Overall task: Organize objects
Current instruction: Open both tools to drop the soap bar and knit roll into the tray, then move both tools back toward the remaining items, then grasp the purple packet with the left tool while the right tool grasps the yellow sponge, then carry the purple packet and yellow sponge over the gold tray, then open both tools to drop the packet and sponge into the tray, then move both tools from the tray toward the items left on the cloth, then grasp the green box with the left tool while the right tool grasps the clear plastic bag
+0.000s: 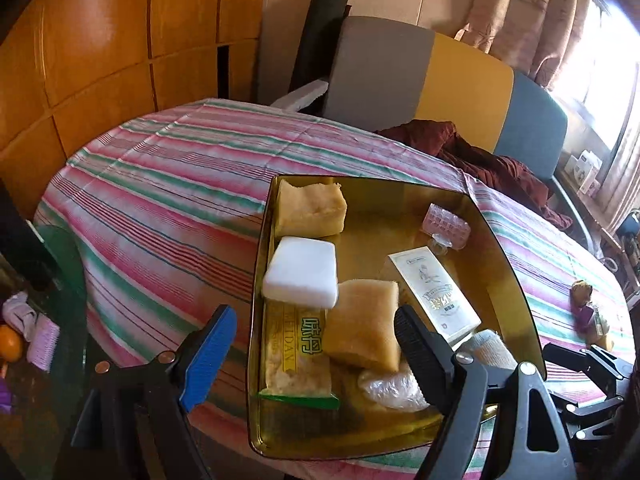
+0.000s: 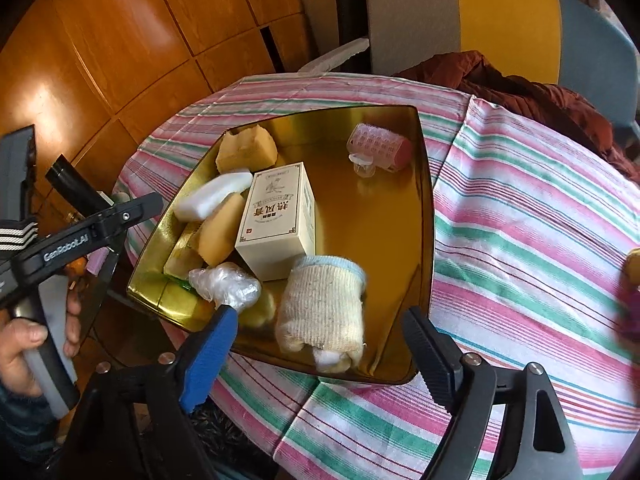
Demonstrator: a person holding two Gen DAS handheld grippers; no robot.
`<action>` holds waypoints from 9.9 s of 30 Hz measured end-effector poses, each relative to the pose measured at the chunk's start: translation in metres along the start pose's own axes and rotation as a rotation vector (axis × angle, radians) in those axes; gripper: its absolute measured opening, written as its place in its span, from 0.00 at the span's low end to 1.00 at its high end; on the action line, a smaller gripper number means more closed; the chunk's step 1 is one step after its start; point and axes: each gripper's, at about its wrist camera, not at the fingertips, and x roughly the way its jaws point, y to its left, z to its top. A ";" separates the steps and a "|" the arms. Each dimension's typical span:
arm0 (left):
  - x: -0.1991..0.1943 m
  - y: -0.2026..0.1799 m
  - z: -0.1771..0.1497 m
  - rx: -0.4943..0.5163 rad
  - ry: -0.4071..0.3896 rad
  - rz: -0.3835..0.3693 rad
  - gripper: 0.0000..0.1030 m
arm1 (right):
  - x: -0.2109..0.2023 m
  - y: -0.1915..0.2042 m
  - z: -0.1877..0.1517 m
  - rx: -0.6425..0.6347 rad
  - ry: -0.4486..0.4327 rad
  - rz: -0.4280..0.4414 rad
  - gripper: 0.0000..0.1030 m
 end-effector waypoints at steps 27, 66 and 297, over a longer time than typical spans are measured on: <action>-0.042 -0.037 -0.005 0.151 -0.160 0.075 0.70 | -0.014 -0.009 -0.005 0.027 -0.066 -0.046 0.86; -0.059 -0.155 -0.017 0.473 -0.179 -0.158 0.70 | -0.089 -0.179 -0.044 0.358 -0.103 -0.304 0.88; 0.022 -0.371 -0.045 0.625 0.230 -0.555 0.55 | -0.153 -0.399 -0.101 0.730 -0.103 -0.598 0.77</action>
